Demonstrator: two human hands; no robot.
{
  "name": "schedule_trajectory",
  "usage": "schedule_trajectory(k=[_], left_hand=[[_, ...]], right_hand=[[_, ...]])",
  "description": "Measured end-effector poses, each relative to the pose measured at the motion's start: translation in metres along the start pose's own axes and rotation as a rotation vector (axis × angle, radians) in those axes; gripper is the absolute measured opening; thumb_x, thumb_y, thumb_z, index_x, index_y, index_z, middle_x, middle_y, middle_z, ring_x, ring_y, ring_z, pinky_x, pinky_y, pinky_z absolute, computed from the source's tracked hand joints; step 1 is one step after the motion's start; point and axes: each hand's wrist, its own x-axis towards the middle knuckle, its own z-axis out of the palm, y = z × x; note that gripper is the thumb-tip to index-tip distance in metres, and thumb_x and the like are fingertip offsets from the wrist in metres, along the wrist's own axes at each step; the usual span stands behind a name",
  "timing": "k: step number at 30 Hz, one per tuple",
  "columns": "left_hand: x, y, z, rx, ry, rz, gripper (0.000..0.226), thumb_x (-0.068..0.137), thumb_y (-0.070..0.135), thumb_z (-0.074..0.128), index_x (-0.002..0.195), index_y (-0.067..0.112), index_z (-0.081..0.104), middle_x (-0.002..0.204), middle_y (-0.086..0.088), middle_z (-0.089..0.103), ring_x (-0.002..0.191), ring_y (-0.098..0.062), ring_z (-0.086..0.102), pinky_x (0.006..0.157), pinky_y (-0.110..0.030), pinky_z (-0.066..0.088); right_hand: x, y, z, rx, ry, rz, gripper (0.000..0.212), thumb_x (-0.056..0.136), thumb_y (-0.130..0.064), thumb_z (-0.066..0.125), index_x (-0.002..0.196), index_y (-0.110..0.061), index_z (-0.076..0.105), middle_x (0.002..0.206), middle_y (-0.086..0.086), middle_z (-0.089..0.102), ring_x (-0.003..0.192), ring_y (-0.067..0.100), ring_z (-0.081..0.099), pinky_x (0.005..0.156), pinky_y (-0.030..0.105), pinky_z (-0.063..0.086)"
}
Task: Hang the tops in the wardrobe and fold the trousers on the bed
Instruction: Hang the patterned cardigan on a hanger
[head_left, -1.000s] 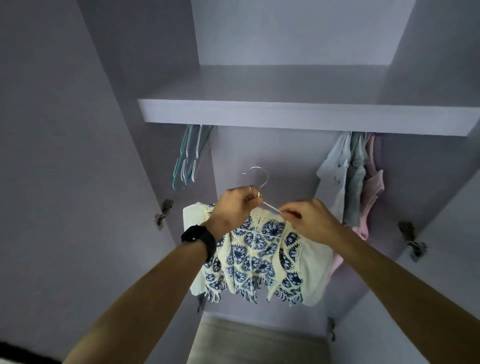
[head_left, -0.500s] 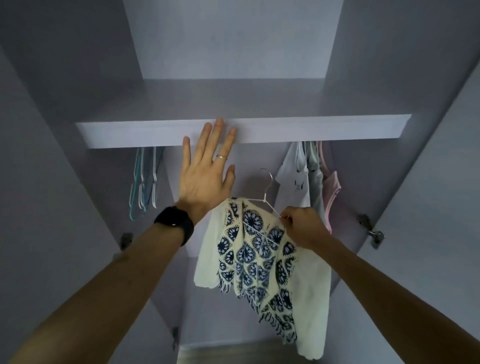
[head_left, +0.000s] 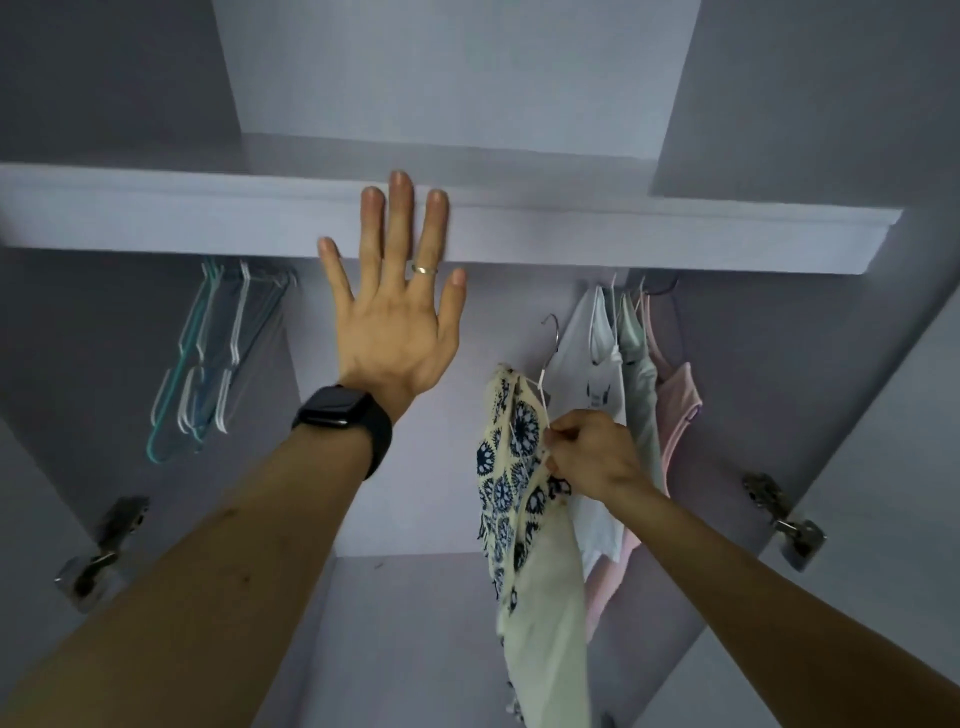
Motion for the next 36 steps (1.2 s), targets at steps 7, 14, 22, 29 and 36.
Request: schedule_trajectory(k=[7, 14, 22, 29, 36], left_hand=[[-0.003, -0.002, 0.027, 0.032, 0.200, 0.032, 0.060, 0.109, 0.043, 0.024, 0.162, 0.025, 0.003, 0.169, -0.006, 0.000, 0.156, -0.027, -0.003, 0.118, -0.064, -0.005], [0.002, -0.001, 0.035, 0.053, 0.297, 0.045, 0.062, 0.107, 0.050, 0.019, 0.162, 0.023, 0.008, 0.169, -0.008, 0.005, 0.156, -0.029, 0.002, 0.119, -0.067, -0.002], [0.001, -0.006, 0.043, 0.036, 0.338, 0.059, 0.063, 0.106, 0.050, 0.024, 0.161, 0.024, 0.013, 0.168, -0.008, 0.009, 0.156, -0.028, 0.006, 0.118, -0.067, 0.002], [0.002, -0.007, 0.046, 0.025, 0.350, 0.054, 0.063, 0.105, 0.049, 0.029, 0.161, 0.024, 0.013, 0.168, -0.007, 0.011, 0.156, -0.028, 0.008, 0.119, -0.066, 0.000], [-0.005, -0.009, 0.045, 0.053, 0.234, 0.050, 0.071, 0.104, 0.049, 0.036, 0.161, 0.024, 0.004, 0.168, -0.004, 0.002, 0.156, -0.025, 0.000, 0.119, -0.064, -0.003]], right_hand=[[0.068, 0.021, 0.022, 0.137, 0.106, 0.082, 0.021, 0.091, -0.015, 0.063, 0.074, -0.010, 0.073, 0.076, 0.010, 0.075, 0.081, 0.029, 0.073, 0.083, 0.046, 0.060], [0.145, -0.013, -0.023, 0.109, 0.312, 0.096, 0.029, 0.070, -0.024, 0.063, 0.089, -0.004, 0.073, 0.091, 0.016, 0.074, 0.088, 0.033, 0.072, 0.083, 0.046, 0.061], [0.177, -0.024, -0.024, -0.106, 0.395, 0.148, 0.032, 0.091, -0.029, 0.062, 0.105, -0.001, 0.071, 0.105, 0.020, 0.071, 0.093, 0.034, 0.069, 0.072, 0.033, 0.052], [0.178, -0.009, -0.019, -0.231, 0.414, 0.168, 0.032, 0.098, -0.031, 0.056, 0.107, -0.005, 0.071, 0.113, 0.020, 0.069, 0.103, 0.036, 0.066, 0.083, 0.038, 0.053], [0.128, -0.029, -0.041, -0.435, 0.251, 0.107, 0.035, 0.100, -0.047, 0.050, 0.121, -0.024, 0.064, 0.119, 0.011, 0.066, 0.108, 0.034, 0.063, 0.087, 0.039, 0.052]])
